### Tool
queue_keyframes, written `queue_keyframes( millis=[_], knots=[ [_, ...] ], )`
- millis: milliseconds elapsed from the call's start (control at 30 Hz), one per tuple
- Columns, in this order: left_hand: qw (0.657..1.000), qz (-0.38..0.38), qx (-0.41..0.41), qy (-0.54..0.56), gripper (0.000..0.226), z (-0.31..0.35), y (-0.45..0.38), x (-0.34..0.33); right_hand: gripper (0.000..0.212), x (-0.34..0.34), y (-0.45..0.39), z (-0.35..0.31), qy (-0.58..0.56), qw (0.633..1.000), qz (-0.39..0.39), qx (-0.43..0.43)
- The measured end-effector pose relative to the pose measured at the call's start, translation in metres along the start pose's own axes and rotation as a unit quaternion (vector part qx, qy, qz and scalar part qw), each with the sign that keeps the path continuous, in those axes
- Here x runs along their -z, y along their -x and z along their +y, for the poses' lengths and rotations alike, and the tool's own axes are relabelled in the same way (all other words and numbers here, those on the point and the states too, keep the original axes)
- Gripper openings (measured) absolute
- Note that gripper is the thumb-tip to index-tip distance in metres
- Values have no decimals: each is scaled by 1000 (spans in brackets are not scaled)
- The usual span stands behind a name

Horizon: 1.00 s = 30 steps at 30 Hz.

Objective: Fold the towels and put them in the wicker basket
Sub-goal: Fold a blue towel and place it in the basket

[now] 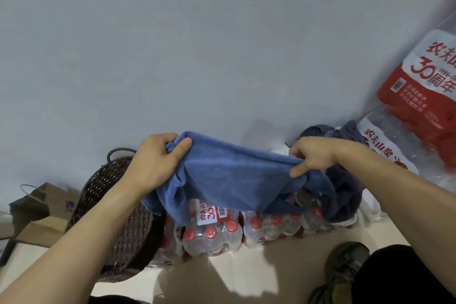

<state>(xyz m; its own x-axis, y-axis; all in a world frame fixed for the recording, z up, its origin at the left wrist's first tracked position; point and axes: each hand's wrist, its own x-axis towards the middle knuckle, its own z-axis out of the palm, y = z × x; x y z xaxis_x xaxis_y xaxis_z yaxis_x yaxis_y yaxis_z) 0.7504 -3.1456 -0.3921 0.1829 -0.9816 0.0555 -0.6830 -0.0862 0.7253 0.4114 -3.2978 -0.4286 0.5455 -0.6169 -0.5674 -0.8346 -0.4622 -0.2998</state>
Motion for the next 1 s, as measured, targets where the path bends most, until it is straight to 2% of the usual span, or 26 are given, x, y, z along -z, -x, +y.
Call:
queue_keyframes(
  millis=[200, 367, 433, 500, 567, 633, 733, 767, 833, 867, 933, 1000],
  knots=[
    [999, 19, 19, -27, 48, -5, 0, -5, 34, -8, 0, 25, -132, 990, 35, -31],
    [998, 43, 33, -43, 50, -6, -3, -5, 45, -4, 1, 27, -183, 964, 181, -63],
    [999, 9, 28, -40, 51, -5, -1, -7, 48, 0, 2, 20, -172, 951, 252, -58],
    [997, -74, 11, -31, 50, -2, 3, -13, 47, 2, 3, 5, -232, 929, 286, -28],
    [989, -148, -6, -27, 46, 2, 7, -23, 46, 5, 5, -15, -340, 902, 267, 12],
    [983, -182, -14, -33, 41, 6, 9, -33, 48, 8, 9, -34, -427, 874, 226, 52],
    [979, -197, -9, -50, 29, 8, 8, -46, 33, 10, 19, -56, -450, 870, 171, 105],
    [977, -205, 1, -56, 40, 7, 8, -48, 26, 9, 21, -64, -446, 874, 152, 115],
    [977, -206, -1, -58, 86, 9, 8, -53, 13, 3, 23, -80, -444, 878, 127, 123],
    [979, -195, -20, -52, 101, 12, 8, -56, 11, 0, 23, -86, -439, 881, 120, 126],
    [984, -164, -67, 13, 106, 18, 7, -62, 22, -4, 23, -96, -420, 891, 92, 147],
    [982, -156, -81, 73, 86, 22, 5, -66, 37, -6, 23, -100, -409, 893, 59, 177]
  ],
)
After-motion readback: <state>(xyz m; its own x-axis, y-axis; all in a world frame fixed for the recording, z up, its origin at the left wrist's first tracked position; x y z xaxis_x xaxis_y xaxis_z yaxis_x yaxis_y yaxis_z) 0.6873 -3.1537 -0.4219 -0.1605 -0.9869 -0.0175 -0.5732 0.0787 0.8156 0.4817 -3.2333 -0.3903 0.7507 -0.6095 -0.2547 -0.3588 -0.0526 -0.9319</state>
